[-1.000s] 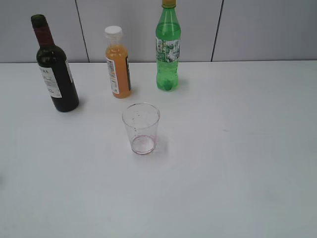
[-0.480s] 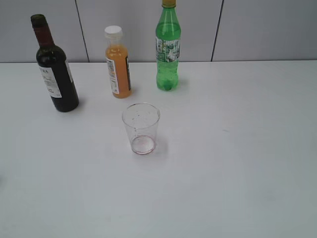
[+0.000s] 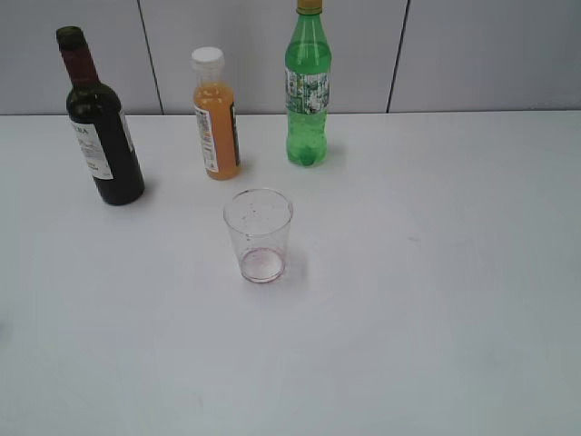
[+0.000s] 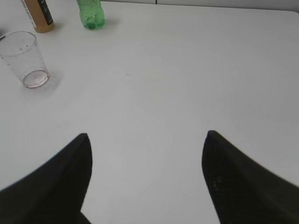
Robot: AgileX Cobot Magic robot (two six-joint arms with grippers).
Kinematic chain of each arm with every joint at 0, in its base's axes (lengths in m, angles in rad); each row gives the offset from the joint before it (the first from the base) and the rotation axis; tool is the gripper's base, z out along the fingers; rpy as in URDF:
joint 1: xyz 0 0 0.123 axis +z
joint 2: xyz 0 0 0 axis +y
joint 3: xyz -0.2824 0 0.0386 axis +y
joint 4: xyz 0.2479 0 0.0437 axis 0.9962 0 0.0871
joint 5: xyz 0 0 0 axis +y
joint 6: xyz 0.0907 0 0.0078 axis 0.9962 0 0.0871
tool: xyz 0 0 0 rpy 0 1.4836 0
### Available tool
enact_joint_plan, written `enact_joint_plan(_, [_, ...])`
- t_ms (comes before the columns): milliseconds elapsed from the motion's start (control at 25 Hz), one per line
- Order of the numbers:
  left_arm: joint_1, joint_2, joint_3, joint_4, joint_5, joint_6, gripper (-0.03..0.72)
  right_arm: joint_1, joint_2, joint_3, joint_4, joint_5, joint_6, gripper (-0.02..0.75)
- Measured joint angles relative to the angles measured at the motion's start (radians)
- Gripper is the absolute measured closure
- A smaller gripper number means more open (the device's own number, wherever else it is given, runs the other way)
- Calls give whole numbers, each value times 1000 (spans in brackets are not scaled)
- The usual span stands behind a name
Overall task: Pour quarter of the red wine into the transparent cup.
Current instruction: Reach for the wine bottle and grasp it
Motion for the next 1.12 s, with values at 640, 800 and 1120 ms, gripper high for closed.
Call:
enact_joint_plan(640, [0,310,-21,-35,-464,101,29,0,0,0,0,0,-2,152])
enact_joint_plan(800, [0,464,-21,-36,-683,130,34,0,0,0,0,0,-2,152])
enact_joint_plan(1120, [0,751,1,-36,-1037,137,46,0,0,0,0,0,-1,152])
